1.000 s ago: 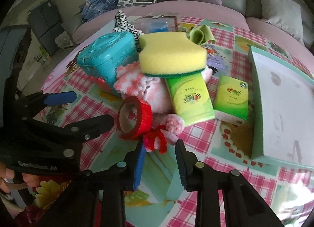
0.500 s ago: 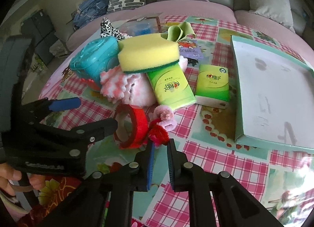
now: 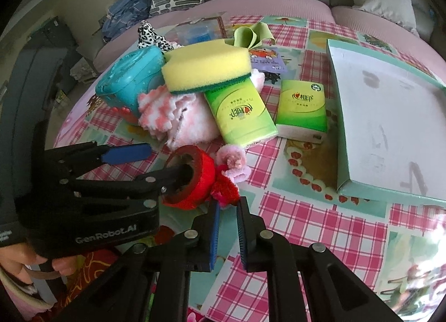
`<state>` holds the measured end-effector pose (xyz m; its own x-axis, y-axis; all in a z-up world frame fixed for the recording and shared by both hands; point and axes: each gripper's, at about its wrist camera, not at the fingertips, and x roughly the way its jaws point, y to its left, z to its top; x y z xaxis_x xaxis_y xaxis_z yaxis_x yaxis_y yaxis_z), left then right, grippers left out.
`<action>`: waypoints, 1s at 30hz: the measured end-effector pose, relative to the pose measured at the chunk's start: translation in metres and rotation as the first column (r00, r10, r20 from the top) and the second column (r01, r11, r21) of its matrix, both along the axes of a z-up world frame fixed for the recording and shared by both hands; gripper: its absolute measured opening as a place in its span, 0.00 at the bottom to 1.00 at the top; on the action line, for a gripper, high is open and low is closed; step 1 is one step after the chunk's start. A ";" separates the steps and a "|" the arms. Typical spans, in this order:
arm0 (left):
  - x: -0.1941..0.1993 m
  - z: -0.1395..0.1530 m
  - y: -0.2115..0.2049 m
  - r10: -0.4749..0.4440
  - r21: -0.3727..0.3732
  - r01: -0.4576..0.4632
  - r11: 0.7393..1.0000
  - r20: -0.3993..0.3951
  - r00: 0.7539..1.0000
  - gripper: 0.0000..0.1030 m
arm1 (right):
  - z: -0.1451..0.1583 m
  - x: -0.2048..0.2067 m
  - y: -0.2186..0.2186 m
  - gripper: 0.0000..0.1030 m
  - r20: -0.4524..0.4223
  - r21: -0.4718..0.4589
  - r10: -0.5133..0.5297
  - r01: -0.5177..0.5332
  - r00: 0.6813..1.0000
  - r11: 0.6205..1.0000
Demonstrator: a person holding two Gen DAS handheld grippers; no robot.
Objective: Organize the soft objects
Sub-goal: 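Grasp the red tape roll with the left tool while the right grasps the red flower, then carry the tape roll over the tray with the left tool while the right carries the flower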
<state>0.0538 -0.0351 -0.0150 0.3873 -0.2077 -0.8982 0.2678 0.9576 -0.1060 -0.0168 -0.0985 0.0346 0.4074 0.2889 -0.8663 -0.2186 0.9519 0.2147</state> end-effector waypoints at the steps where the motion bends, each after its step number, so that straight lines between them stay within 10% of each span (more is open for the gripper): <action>1: 0.001 0.000 -0.004 -0.010 0.009 0.010 1.000 0.007 1.000 0.47 | -0.001 0.000 0.000 0.13 -0.001 0.000 -0.001 0.001 1.000 1.000; 7: 0.002 -0.001 -0.019 -0.051 -0.004 0.051 0.999 0.015 0.999 0.14 | -0.004 0.000 -0.002 0.13 -0.012 0.012 -0.011 0.011 1.000 1.000; 30: -0.017 0.004 0.018 0.014 -0.033 -0.014 0.999 0.013 1.000 0.12 | 0.001 -0.005 -0.015 0.10 -0.008 0.020 -0.057 0.057 0.998 0.998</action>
